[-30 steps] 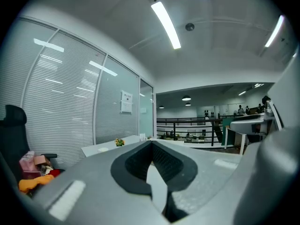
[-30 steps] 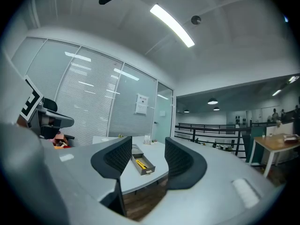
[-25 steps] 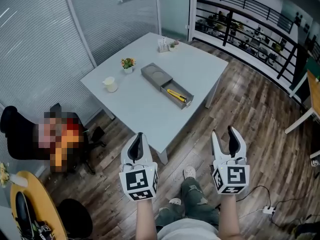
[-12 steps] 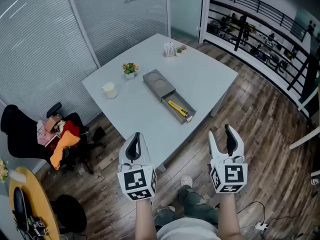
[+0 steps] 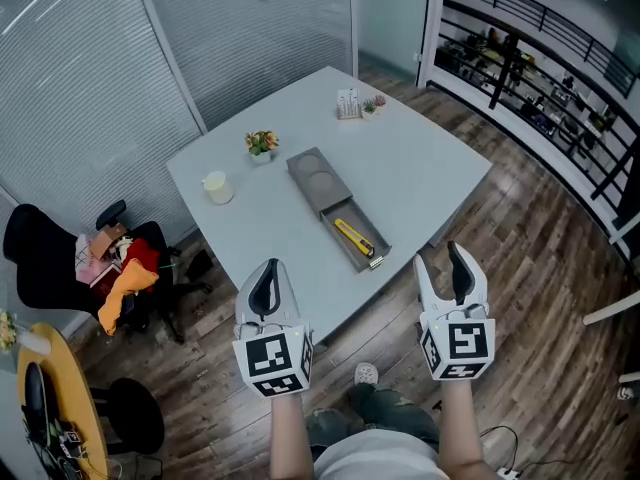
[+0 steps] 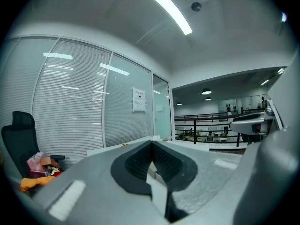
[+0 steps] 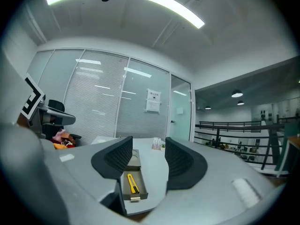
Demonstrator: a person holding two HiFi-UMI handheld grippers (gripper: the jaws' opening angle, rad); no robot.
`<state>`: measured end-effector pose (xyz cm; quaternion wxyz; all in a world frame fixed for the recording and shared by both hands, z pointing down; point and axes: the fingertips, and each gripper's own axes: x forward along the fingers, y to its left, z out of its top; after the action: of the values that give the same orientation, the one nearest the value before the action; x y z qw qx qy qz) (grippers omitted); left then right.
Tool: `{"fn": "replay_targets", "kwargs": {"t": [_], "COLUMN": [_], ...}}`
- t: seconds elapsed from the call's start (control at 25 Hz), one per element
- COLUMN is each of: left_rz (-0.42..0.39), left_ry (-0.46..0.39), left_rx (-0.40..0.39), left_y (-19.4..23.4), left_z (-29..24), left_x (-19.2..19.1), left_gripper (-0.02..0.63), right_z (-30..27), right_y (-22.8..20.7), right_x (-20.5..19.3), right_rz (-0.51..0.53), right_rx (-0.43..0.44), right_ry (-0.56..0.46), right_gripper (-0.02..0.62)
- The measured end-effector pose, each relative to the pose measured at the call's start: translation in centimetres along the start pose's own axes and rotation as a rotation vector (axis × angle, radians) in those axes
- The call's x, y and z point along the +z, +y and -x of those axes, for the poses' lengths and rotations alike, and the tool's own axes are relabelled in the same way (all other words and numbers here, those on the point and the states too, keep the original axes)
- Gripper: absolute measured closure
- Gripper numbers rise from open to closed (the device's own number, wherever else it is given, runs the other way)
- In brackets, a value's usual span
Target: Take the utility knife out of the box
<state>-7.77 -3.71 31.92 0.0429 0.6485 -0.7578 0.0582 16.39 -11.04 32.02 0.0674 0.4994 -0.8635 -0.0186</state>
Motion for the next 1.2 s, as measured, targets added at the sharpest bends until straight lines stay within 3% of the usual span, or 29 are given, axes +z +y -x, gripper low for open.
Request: {"fn": "replay_targets", "kwargs": {"t": [0.52,1.2], "left_rz": [-0.003,0.019], "left_ry": [0.022,0.104], "left_rx": [0.072,0.094], "left_y": [-0.4,2.3], "left_z": [-4.6,-10.2], "left_x": [0.1,-2.8], "left_gripper": [0.606,0.606], "right_z": [-6.1,-13.5], "right_y": [-2.4,-0.4], "right_x": [-0.7,-4.3], "right_rz": [-0.002,0.0], "right_rx": [0.094,0.16], "right_ry": [0.014,0.117], "right_gripper": [0.365,0.362]}}
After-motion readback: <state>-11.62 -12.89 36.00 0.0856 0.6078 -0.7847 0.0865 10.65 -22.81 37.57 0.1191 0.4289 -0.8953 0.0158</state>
